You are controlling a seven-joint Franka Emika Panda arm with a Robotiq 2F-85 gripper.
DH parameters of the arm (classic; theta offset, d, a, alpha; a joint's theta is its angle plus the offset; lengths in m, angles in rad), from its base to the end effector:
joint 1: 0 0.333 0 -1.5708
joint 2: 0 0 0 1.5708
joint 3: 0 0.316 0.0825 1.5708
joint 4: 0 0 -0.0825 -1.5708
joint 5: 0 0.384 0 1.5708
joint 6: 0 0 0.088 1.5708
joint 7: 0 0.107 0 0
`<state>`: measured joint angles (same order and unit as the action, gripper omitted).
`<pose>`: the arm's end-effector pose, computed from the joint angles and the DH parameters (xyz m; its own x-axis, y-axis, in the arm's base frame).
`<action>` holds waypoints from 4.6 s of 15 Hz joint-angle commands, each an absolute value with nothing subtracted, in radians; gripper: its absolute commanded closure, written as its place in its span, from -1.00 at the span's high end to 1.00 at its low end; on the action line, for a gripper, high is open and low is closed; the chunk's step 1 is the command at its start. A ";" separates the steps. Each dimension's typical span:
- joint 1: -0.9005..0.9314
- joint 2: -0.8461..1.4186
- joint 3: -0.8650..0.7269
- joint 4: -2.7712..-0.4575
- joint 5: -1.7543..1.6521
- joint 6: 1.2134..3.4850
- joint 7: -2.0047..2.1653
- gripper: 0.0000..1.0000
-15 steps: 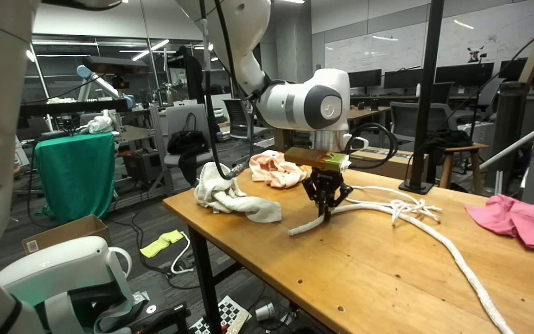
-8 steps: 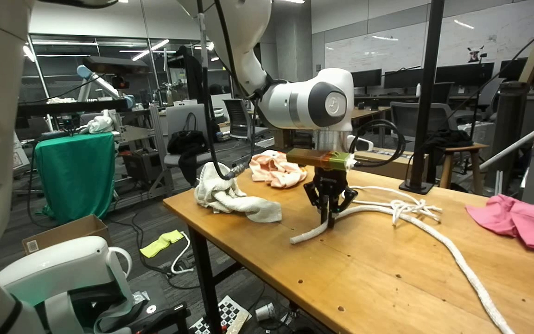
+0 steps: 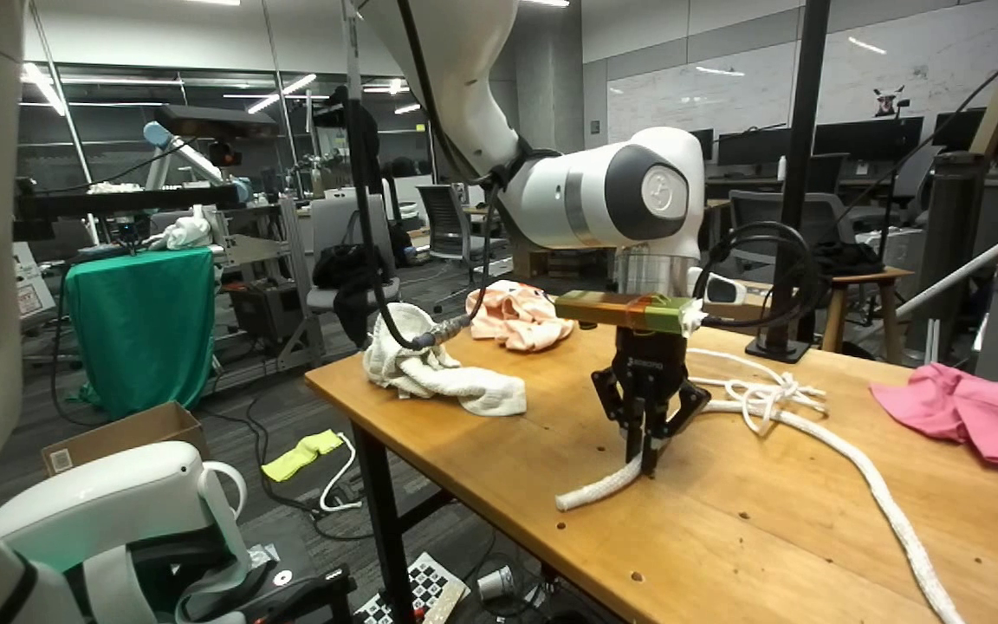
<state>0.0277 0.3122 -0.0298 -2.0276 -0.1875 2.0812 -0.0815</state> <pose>0.5672 -0.0103 0.2755 0.9472 0.1676 -0.2733 0.2068 -0.9709 0.1211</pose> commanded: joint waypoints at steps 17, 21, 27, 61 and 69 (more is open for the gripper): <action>-0.006 0.151 -0.070 -2.236 -0.406 2.150 0.017 -0.65; 0.006 0.124 -0.051 -2.282 -0.439 2.210 0.027 -0.65; 0.023 0.040 0.002 -2.382 -0.382 2.281 -0.025 -0.65; 0.033 0.104 0.036 -2.200 -0.400 2.649 0.169 1.00; 0.063 0.351 -0.040 -1.903 -0.406 2.574 0.196 1.00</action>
<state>0.0436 0.2576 -0.0115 -2.0395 -0.4271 2.6213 0.1917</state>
